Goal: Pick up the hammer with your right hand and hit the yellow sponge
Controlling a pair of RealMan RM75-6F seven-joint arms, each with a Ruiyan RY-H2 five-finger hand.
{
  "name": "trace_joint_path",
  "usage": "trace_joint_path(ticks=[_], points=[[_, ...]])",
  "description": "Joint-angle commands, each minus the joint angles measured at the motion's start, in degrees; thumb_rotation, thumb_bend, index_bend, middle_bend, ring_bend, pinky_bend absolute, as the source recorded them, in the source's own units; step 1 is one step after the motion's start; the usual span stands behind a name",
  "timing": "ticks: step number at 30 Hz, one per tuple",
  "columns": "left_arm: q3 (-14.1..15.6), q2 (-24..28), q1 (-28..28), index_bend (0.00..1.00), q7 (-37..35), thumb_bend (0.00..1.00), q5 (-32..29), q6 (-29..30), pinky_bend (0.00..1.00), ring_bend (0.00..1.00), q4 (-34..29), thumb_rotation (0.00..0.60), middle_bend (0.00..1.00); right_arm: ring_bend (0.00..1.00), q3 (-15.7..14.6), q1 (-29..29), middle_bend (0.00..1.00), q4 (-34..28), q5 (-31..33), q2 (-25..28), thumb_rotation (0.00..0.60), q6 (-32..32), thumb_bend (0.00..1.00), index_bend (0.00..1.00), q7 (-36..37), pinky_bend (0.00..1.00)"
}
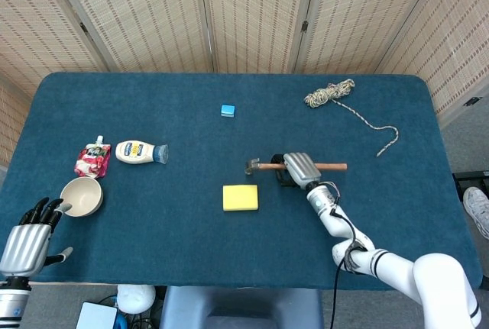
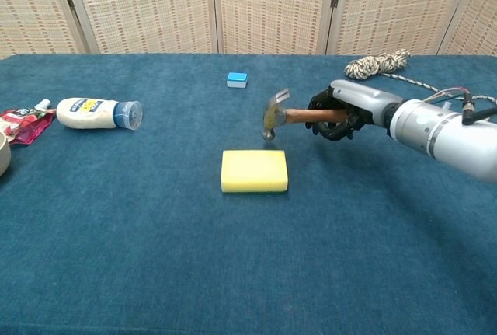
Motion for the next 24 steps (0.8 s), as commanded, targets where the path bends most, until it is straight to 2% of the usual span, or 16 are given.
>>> trace_joint_path(ticks=[1, 4, 10, 13, 16, 21, 24], points=[[-0.02, 0.23, -0.04, 0.22, -0.56, 0.11, -0.05, -0.13, 0.25, 0.11, -0.17, 0.600, 0.18, 0.13, 0.75, 0.07, 0.11, -0.58, 0.14, 0.57, 0.600, -1.38, 0.17, 0.02, 4.37, 0.25], [-0.10, 0.26, -0.08, 0.22, -0.72, 0.11, -0.11, -0.14, 0.25, 0.11, 0.04, 0.600, 0.18, 0.04, 0.94, -0.62, 0.03, -1.97, -0.43, 2.38, 0.600, -0.52, 0.09, 0.00, 5.97, 0.15], [-0.83, 0.24, -0.54, 0.21, -0.97, 0.11, 0.01, 0.14, 0.25, 0.11, 0.22, 0.600, 0.18, 0.03, 0.11, -3.64, 0.02, -9.25, -2.18, 9.28, 0.600, 3.37, 0.09, 0.00, 5.35, 0.13], [-1.42, 0.27, -0.74, 0.21, -1.14, 0.11, -0.06, 0.57, 0.25, 0.11, 0.21, 0.600, 0.18, 0.04, -0.68, -6.35, 0.08, -13.49, -3.32, 13.12, 0.600, 7.85, 0.19, 0.00, 2.89, 0.14], [-1.69, 0.14, -1.00, 0.21, -1.19, 0.11, -0.15, 0.50, 0.25, 0.11, 0.05, 0.600, 0.18, 0.12, -2.50, -9.90, 0.21, -19.23, -5.01, 18.75, 0.600, 12.72, 0.24, 0.03, -1.32, 0.18], [-1.57, -0.43, -0.97, 0.21, -0.69, 0.11, 0.05, 0.78, 0.25, 0.11, -0.28, 0.600, 0.18, 0.23, -5.68, -17.71, 0.33, -26.53, -7.81, 27.43, 0.600, 23.17, 0.25, 0.24, -5.56, 0.26], [-1.74, -1.21, -0.98, 0.21, -0.62, 0.11, 0.53, 1.46, 0.25, 0.11, -0.42, 0.600, 0.18, 0.24, -7.38, -22.39, 0.33, -30.40, -8.49, 31.67, 0.600, 28.25, 0.25, 0.28, -5.38, 0.27]])
